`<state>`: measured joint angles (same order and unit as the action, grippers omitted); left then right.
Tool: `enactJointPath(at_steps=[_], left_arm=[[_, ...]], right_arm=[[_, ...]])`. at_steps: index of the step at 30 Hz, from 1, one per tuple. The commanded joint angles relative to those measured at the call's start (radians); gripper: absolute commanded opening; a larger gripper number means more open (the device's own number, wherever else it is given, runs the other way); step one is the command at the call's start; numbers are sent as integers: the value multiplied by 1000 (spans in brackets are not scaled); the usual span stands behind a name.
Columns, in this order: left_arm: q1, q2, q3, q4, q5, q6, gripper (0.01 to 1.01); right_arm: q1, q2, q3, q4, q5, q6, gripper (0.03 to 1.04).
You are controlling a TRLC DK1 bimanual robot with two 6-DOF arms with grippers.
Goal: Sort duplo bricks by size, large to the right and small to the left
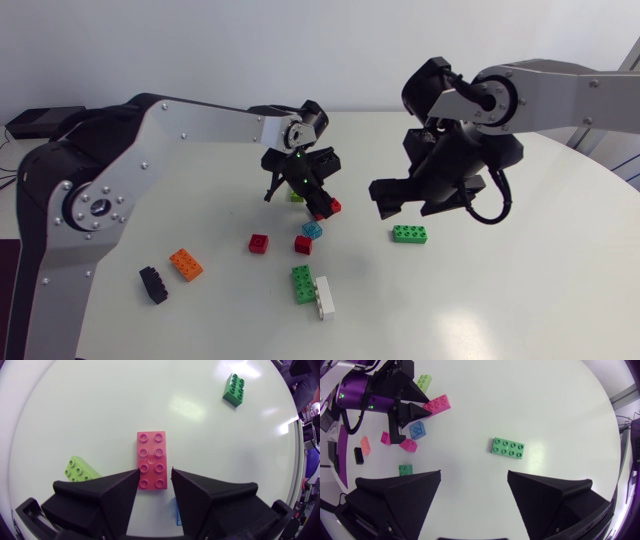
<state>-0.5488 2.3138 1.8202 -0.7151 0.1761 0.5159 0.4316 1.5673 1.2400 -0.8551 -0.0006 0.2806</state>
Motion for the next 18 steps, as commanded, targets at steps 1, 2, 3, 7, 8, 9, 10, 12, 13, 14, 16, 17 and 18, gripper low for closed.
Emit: enactJointPath(at_steps=[1,2,3,7,8,9,10,12,13,14,16,17,18], left_arm=[[-10,15,13,-37,2,26,348],[-10,-4,4,-37,3,26,348],[-8,-31,-10,-37,13,26,348],[-10,-126,-65,-38,46,24,346],[-14,-149,-79,-40,53,21,348],[-20,-174,-93,-40,54,16,348],[-23,-203,-111,-40,68,13,349],[-40,-268,-154,-40,83,3,387],[-46,-303,-177,-40,82,-4,551],[-51,-343,-203,-38,82,-10,808],[-45,-410,-248,-32,76,-28,993],[-33,-442,-269,-26,72,-43,990],[-17,-475,-289,-23,71,-54,990]], right_arm=[[-5,-24,-30,-16,-4,9,959],[-5,-29,-30,-18,-4,8,959],[-5,-33,-31,-21,-4,8,959],[-5,-39,-37,-22,-6,9,959],[-5,-43,-37,-22,-9,9,959],[-4,-43,-39,-22,-15,11,959],[-2,-44,-39,-22,-18,11,959],[2,-41,-37,-21,-21,14,959],[6,-36,-33,-21,-22,15,964],[9,-24,-28,-19,-32,15,975],[19,19,-2,-16,-33,14,995],[27,48,21,-16,-33,14,995],[33,80,53,-16,-33,14,995]])
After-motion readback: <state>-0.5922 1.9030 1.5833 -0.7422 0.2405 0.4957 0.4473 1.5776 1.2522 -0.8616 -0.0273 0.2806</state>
